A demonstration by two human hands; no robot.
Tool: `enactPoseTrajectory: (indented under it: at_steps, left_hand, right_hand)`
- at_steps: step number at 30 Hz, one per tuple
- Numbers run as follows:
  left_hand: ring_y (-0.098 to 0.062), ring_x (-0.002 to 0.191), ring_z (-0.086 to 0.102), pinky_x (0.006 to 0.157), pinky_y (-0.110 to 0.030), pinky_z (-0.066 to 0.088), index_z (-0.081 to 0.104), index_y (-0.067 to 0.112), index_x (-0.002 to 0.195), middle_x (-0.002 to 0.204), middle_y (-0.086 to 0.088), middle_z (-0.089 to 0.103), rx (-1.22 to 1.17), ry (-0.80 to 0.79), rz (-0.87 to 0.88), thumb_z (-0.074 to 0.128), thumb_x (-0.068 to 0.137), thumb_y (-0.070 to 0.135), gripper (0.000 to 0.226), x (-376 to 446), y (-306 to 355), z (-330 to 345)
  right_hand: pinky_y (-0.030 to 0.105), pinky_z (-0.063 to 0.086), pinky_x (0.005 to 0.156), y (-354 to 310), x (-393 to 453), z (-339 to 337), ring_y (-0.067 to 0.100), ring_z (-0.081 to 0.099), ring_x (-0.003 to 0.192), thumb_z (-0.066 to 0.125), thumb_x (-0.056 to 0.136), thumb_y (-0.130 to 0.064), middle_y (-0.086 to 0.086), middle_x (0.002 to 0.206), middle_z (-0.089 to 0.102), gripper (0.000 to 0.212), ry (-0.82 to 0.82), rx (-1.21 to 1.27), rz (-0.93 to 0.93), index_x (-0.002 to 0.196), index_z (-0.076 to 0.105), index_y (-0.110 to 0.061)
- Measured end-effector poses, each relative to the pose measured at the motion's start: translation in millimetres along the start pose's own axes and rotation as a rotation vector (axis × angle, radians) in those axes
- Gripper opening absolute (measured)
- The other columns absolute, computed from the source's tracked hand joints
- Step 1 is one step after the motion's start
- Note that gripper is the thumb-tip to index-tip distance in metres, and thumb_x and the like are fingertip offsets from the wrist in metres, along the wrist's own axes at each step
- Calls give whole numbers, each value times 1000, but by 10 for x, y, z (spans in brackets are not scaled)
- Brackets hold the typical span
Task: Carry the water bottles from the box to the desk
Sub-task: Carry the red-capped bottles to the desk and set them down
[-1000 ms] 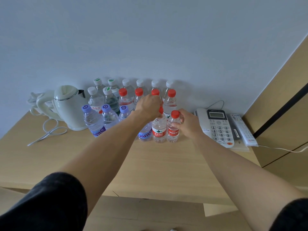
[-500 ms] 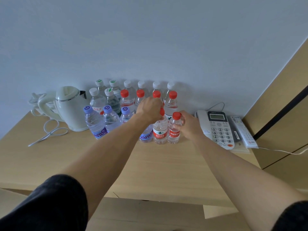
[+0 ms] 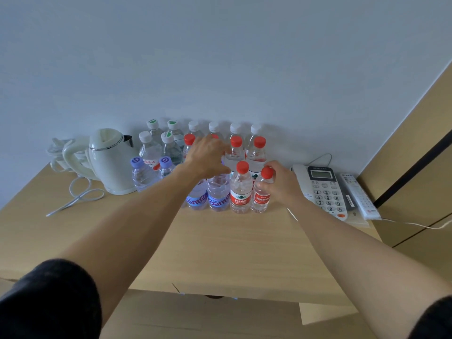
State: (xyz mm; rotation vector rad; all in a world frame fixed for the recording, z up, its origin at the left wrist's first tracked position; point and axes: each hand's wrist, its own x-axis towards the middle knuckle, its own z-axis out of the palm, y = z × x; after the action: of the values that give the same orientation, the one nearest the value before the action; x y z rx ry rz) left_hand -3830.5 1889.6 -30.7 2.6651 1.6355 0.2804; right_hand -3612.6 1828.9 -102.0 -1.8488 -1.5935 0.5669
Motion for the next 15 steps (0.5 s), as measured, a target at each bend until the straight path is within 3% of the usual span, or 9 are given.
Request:
enactPoseTrajectory:
  at_steps: [6,9,15]
  left_hand:
    - [-21,116,57,106,-38,35,66,30,128,115,8,71,74,-80,-26,75,83,54,52,-94,-344,-60]
    - [-21,112,60,103,-38,35,64,30,130,113,6,71,88,-91,-2,70,85,57,53,-90,-271,69]
    - [-25,103,64,93,-34,38,69,25,122,109,-2,72,42,-46,-57,74,88,43,39,-9,-207,220]
  right_hand:
    - [26,41,89,-137,51,39,24,60,113,80,79,-16,2,127,64,58,-19,-56,-3,132,58,-18]
    - [24,38,85,-146,59,56,24,60,110,78,79,-12,5,124,65,52,-17,-70,26,128,61,-16]
    - [23,38,81,-113,76,18,26,61,106,77,80,-5,8,115,69,39,0,-104,14,117,66,-11]
